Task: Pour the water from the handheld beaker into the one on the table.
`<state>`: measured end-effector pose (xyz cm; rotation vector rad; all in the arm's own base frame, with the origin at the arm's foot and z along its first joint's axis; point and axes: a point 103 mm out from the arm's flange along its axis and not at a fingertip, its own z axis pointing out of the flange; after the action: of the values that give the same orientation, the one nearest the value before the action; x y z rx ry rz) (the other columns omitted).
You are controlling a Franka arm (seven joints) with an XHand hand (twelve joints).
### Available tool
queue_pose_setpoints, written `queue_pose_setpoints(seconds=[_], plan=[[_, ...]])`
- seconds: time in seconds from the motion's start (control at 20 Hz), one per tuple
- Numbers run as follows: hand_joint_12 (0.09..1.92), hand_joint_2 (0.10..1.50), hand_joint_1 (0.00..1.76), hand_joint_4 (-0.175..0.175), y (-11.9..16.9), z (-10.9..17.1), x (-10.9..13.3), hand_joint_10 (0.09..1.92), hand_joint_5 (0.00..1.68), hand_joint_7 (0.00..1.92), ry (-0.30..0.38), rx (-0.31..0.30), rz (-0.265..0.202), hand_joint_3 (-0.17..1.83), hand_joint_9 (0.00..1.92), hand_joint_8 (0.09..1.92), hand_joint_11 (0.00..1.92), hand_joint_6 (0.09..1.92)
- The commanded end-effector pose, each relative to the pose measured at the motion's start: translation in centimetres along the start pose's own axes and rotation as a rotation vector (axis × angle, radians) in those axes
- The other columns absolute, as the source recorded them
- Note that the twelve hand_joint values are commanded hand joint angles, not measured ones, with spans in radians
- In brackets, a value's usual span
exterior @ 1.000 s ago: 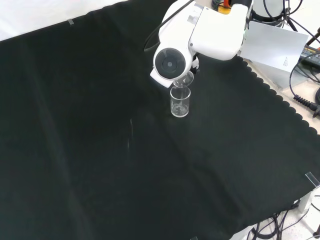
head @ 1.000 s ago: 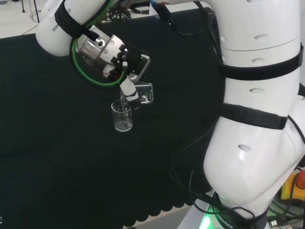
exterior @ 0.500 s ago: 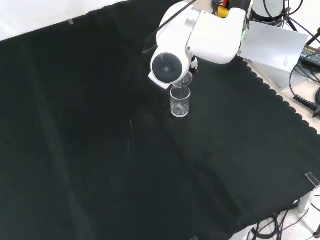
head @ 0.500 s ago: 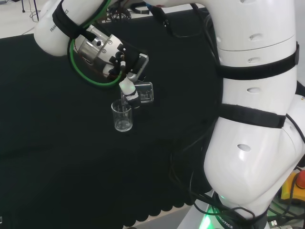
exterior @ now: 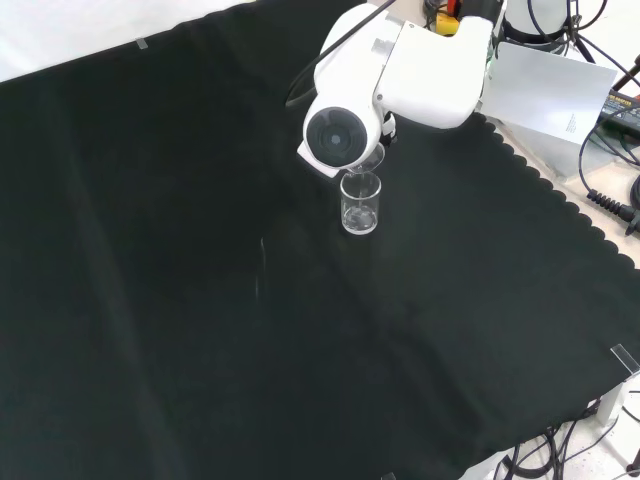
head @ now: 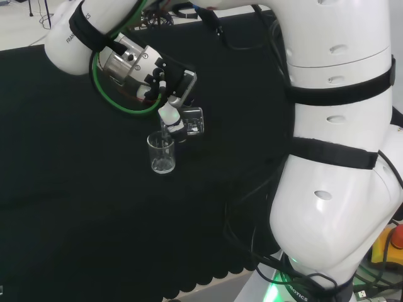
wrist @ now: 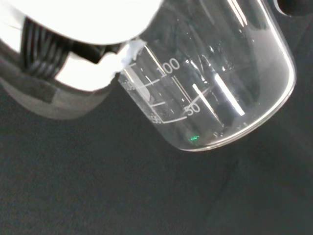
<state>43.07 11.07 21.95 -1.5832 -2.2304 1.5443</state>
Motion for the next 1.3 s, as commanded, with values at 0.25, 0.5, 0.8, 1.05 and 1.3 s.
queue_pose_setpoints(seconds=[0.25,0.5,0.8,1.05,1.3], plan=[[0.53,0.59,1.31,-0.175,-0.15,-0.05,-0.03,0.09,1.25,1.31,-0.011,0.01,0.0,0.77,1.83,0.7,1.47,0.73],[0.53,0.59,1.31,-0.175,-0.1,-0.54,0.36,0.09,1.25,1.31,-0.024,0.027,0.001,0.77,1.83,0.7,1.47,0.73],[0.53,0.59,1.31,-0.175,-0.11,-0.58,0.25,0.09,1.25,1.31,-0.019,0.026,0.002,0.77,1.83,0.7,1.47,0.73],[0.53,0.59,1.31,-0.175,-0.11,-0.68,0.21,0.09,1.25,1.31,-0.021,0.03,0.004,0.77,1.83,0.7,1.47,0.73],[0.53,0.6,1.31,-0.175,-0.11,-0.79,0.22,0.09,1.25,1.31,-0.022,0.036,0.006,0.77,1.83,0.7,1.47,0.73]])
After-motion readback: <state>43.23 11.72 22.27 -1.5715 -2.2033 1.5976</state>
